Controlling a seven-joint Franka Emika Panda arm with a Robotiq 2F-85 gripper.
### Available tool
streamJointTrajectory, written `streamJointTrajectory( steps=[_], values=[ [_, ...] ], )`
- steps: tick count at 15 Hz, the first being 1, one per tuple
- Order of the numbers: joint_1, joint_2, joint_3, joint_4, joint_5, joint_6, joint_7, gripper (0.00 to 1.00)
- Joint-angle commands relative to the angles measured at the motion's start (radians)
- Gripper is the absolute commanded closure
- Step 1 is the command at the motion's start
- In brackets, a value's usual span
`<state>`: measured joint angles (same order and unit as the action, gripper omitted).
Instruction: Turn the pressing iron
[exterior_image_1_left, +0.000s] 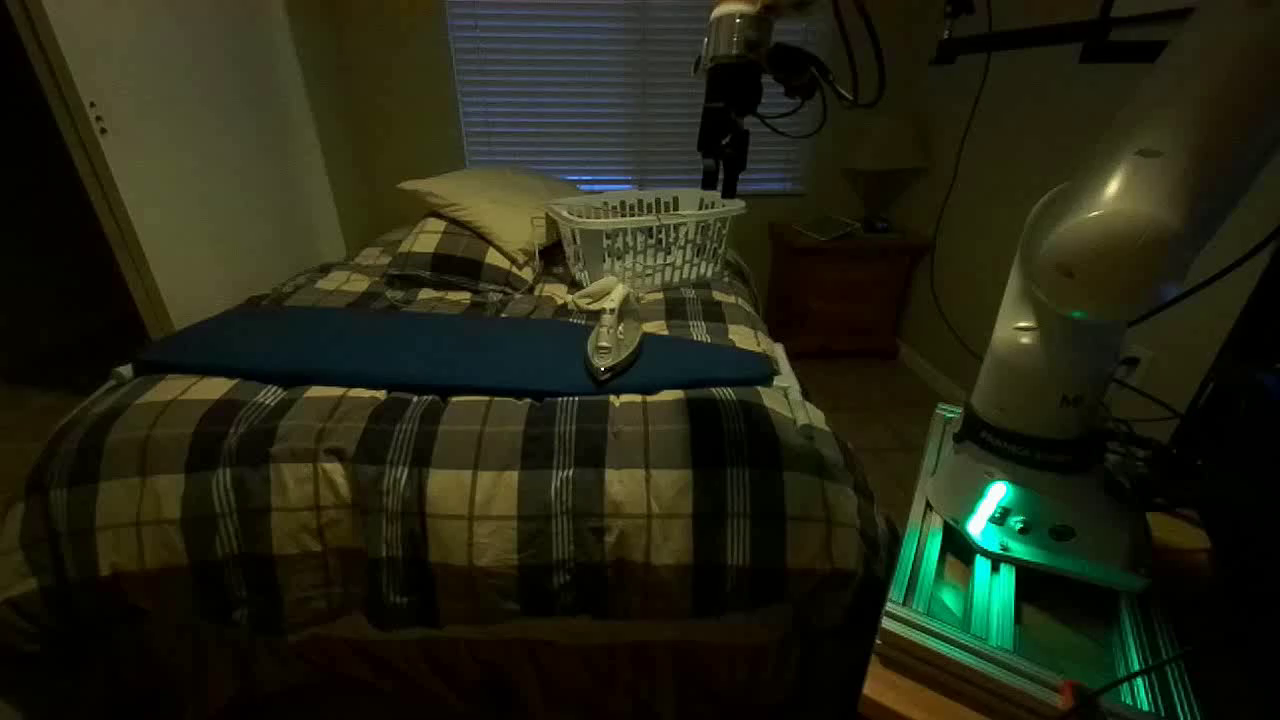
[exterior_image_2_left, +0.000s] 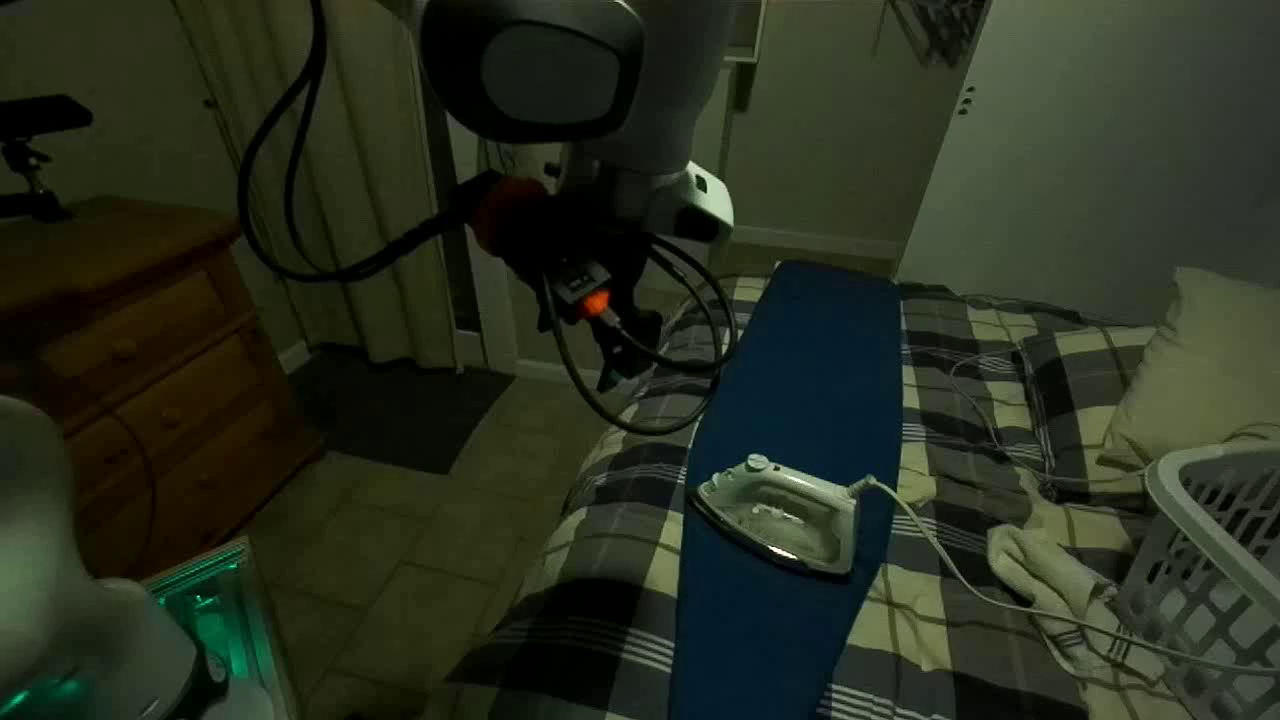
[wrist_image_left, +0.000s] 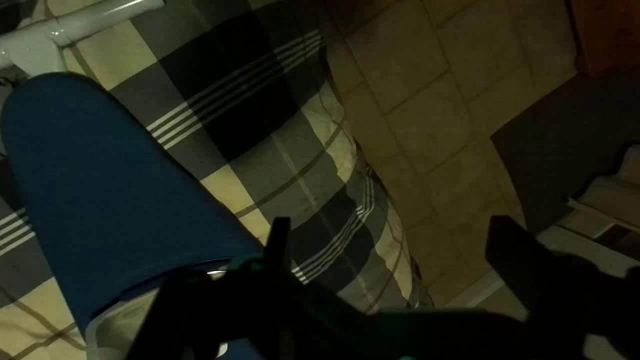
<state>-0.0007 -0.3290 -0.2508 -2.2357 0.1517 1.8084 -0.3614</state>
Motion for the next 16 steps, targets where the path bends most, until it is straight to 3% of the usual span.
streamJointTrajectory(
  steps=[1, 3, 9, 16],
  values=[
    [-0.028, 0.003, 0.024, 0.002, 0.008, -0.004, -0.007, 0.0],
    [-0.035, 0.038, 0.018, 0.027, 0.018, 0.001, 0.023, 0.0],
    [-0.12, 0.335, 0.014, 0.209, 0.003, 0.137, 0.248, 0.0],
    [-0.11, 0.632, 0.069, 0.452, -0.084, 0.238, 0.47, 0.0]
  ],
)
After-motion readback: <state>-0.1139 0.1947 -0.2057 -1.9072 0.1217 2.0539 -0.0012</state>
